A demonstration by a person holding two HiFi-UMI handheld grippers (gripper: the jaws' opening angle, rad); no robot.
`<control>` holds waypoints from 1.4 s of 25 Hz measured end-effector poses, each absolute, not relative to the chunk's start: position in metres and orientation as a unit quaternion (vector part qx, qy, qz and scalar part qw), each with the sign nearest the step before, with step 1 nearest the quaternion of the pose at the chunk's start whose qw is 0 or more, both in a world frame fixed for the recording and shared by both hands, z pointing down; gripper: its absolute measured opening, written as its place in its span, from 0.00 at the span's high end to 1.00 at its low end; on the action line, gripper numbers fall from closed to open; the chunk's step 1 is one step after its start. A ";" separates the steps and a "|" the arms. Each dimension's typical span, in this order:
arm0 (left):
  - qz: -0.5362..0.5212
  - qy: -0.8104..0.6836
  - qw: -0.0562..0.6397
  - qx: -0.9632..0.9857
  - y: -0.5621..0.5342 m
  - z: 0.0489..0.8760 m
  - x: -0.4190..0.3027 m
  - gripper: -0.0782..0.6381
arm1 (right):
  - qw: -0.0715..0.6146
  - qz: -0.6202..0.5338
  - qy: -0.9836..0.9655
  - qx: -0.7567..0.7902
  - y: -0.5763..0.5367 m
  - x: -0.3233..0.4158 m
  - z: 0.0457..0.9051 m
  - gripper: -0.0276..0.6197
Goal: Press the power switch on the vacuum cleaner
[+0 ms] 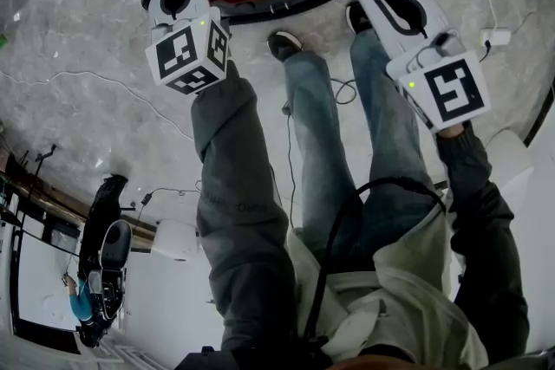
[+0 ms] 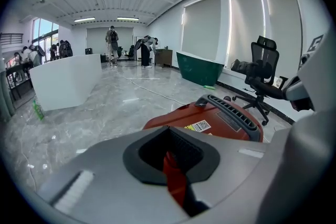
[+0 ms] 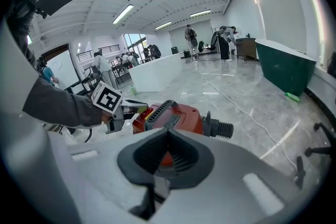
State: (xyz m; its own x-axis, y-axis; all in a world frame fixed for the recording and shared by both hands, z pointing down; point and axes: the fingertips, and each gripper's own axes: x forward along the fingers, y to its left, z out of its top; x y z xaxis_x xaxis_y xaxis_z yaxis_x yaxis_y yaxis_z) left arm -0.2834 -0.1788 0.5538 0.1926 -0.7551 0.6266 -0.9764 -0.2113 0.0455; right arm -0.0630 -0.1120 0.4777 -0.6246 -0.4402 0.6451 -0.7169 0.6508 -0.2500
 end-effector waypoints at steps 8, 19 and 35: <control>0.332 -0.509 0.233 0.760 -0.185 0.566 -0.276 0.91 | 0.261 0.249 -0.872 0.332 -0.113 -0.070 0.479 0.95; 0.263 -0.543 0.261 0.753 -0.186 0.562 -0.281 0.91 | 0.259 0.253 -0.869 0.338 -0.107 -0.045 0.477 0.95; 0.171 -0.611 0.203 0.746 -0.063 0.426 -0.132 0.89 | 0.234 0.247 -0.892 0.296 -0.089 0.063 0.435 0.95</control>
State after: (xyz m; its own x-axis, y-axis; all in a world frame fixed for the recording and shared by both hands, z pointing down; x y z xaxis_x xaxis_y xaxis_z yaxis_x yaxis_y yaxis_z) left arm -0.1322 -0.0631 0.4264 0.1948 -0.8417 0.5035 -0.9808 -0.1707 0.0942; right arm 0.0628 -0.0889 0.4349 -0.7150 -0.4123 0.5646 -0.6440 0.7028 -0.3023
